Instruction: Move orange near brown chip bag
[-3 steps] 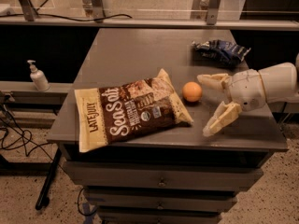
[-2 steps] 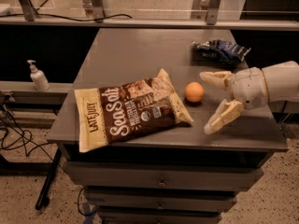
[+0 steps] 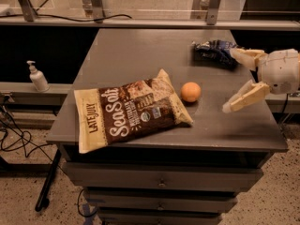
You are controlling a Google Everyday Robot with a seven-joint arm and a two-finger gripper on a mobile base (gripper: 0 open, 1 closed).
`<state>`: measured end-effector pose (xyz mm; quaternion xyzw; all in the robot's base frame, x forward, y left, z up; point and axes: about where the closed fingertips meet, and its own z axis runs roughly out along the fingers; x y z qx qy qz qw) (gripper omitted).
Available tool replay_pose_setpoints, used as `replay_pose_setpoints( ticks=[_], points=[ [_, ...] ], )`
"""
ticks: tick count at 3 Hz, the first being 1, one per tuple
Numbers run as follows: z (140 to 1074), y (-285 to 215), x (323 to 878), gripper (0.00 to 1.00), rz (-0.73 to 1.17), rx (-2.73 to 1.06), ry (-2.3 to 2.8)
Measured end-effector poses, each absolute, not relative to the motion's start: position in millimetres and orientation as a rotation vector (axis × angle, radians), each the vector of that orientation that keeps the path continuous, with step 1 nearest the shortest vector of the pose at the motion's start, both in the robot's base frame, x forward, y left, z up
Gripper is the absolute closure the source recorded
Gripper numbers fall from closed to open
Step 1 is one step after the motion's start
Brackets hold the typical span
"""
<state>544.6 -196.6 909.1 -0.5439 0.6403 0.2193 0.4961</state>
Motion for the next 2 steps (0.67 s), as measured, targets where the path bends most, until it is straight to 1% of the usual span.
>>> replay_pose_setpoints(
  ticks=[1, 2],
  points=[
    [955.8, -232.9, 552.7, 0.00, 0.404, -1.229, 1.516],
    [961.2, -235.2, 554.2, 0.00, 0.394, -1.223, 1.509]
  ],
)
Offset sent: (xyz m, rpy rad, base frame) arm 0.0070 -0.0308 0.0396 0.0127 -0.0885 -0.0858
